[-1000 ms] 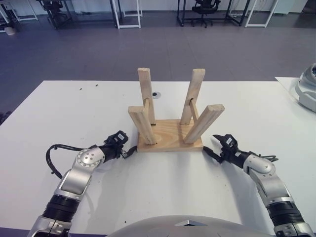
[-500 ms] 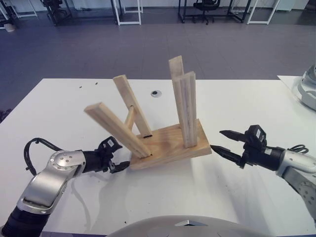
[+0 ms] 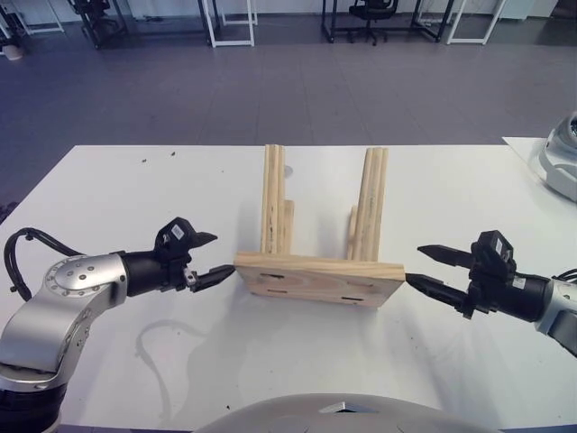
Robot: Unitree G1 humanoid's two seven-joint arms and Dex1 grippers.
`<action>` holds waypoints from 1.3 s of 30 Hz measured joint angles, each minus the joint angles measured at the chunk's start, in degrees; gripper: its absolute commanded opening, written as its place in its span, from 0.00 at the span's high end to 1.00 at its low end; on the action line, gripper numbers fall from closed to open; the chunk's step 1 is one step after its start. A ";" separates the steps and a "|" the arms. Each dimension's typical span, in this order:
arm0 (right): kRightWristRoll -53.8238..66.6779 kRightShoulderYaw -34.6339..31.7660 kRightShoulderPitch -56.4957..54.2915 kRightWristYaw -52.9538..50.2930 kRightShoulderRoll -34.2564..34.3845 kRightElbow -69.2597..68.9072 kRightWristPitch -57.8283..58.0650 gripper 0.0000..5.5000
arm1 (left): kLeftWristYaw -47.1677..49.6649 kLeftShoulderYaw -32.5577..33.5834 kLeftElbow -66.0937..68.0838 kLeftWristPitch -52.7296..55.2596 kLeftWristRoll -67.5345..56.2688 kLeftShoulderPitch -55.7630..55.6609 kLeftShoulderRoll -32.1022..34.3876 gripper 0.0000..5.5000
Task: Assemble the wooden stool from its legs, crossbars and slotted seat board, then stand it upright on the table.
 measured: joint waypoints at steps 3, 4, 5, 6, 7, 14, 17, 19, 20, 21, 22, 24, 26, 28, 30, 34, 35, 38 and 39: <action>-3.33 0.28 0.17 5.43 -3.27 1.70 -4.68 0.32 | -5.99 -1.63 5.69 -6.71 1.09 0.00 4.58 0.27; -4.63 0.09 0.85 7.64 -4.81 2.61 -6.05 0.32 | -7.76 -2.00 8.82 -9.15 2.59 -0.19 6.96 0.27; -5.76 -0.07 1.75 9.36 -5.88 3.15 -7.14 0.32 | -9.33 -2.34 11.22 -11.17 3.78 -0.58 8.57 0.27; -7.10 0.02 2.61 11.43 -7.17 4.15 -8.43 0.32 | -11.44 -3.19 13.61 -13.03 4.58 -1.55 10.29 0.27; -8.58 0.11 3.44 13.36 -8.07 4.69 -9.80 0.32 | -13.88 -4.57 15.04 -15.05 4.61 -3.03 11.35 0.27; -8.95 11.74 -5.90 16.33 -5.63 7.18 -11.48 0.35 | -22.90 -15.82 16.89 -17.34 0.21 -11.33 7.16 0.27; -11.62 18.80 -10.87 16.17 -3.50 9.78 -12.12 0.45 | -21.86 -21.93 22.33 -19.04 4.15 -16.67 1.81 0.31; -13.41 21.44 -11.59 16.36 -2.92 11.27 -12.82 0.52 | -21.41 -24.67 24.69 -20.95 6.12 -17.37 -0.17 0.37; -13.67 21.99 -11.64 16.49 -2.67 11.85 -13.21 0.56 | -21.50 -25.27 25.29 -21.66 6.74 -17.35 -0.35 0.40; -13.90 22.35 -11.82 16.52 -2.59 12.66 -13.90 0.59 | -21.61 -25.39 25.98 -22.58 6.90 -17.36 -0.35 0.43; -14.46 22.61 -12.05 16.46 -2.23 13.56 -14.54 0.63 | -21.70 -25.51 26.28 -23.52 7.25 -17.36 -0.35 0.47; -15.27 23.02 -12.42 16.07 -1.14 14.53 -15.40 0.69 | -22.27 -25.58 26.56 -24.37 8.01 -17.38 -0.34 0.53; -15.52 23.49 -12.59 16.49 -0.44 15.23 -16.68 0.71 | -22.36 -25.55 26.60 -25.10 8.57 -17.62 -0.25 0.58; -15.52 23.70 -12.83 17.20 -0.34 15.57 -17.18 0.72 | -22.34 -25.52 26.95 -25.63 8.97 -18.44 -0.21 0.64; -15.28 23.52 -12.86 17.63 -0.07 15.53 -17.30 0.72 | -22.42 -25.44 26.83 -25.78 8.77 -20.00 -0.54 0.70; -5.33 14.95 -14.83 18.83 -2.80 12.68 -9.45 0.72 | -24.45 -21.52 23.96 -15.01 1.16 -25.56 -0.61 0.71; -1.18 12.72 -16.41 19.13 -4.61 12.04 -5.70 0.72 | -25.07 -20.09 23.25 -10.66 -2.17 -27.48 0.20 0.71; 12.39 10.26 -23.04 19.58 -10.61 14.29 5.42 0.72 | -27.30 -18.07 24.72 4.30 -11.36 -33.86 2.53 0.71; 18.73 10.35 -26.94 18.90 -12.87 16.99 9.79 0.72 | -28.40 -17.61 26.57 10.47 -14.13 -37.70 2.97 0.71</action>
